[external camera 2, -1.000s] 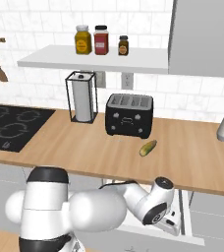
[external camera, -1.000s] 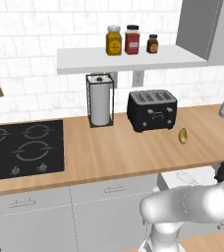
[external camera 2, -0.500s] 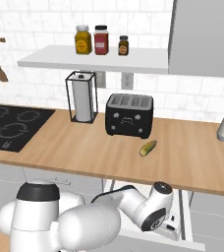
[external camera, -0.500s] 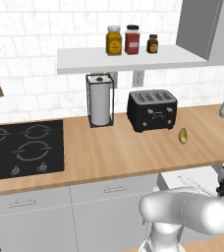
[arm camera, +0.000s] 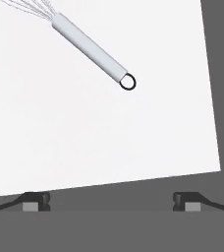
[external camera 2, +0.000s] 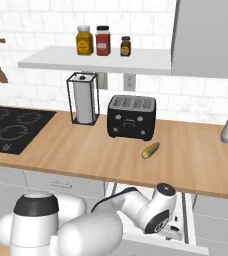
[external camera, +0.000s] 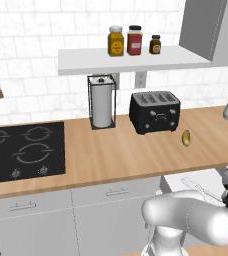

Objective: Pick the whisk from the drawer and place it on the counter.

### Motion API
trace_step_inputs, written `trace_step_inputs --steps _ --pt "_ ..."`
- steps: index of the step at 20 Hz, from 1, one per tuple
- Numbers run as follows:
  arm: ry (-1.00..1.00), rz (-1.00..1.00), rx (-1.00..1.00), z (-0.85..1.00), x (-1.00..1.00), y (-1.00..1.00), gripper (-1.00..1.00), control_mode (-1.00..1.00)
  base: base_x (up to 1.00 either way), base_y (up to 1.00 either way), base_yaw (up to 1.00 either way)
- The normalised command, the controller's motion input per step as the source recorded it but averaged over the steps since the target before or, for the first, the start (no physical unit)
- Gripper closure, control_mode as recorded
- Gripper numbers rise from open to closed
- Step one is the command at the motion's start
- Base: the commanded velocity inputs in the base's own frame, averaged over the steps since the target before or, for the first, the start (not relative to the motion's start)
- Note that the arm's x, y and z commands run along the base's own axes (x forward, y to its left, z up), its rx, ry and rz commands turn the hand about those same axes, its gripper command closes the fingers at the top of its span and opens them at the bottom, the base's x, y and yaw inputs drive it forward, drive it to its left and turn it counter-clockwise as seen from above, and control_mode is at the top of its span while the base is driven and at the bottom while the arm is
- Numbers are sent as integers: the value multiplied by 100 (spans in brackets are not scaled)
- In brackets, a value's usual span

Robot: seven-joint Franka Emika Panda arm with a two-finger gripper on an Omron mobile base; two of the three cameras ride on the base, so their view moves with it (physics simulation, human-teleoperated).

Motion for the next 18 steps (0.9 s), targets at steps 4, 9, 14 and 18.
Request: trace_step_inputs --steps 4,9,14,18 --pt "-6 22 0 4 41 0 -100 -100 0 0 0" --pt "-8 29 0 0 41 0 -100 -100 0 0 0" --pt "0 24 0 -5 49 0 -100 -100 0 0 0" --pt "4 8 0 -16 38 0 -100 -100 0 0 0"
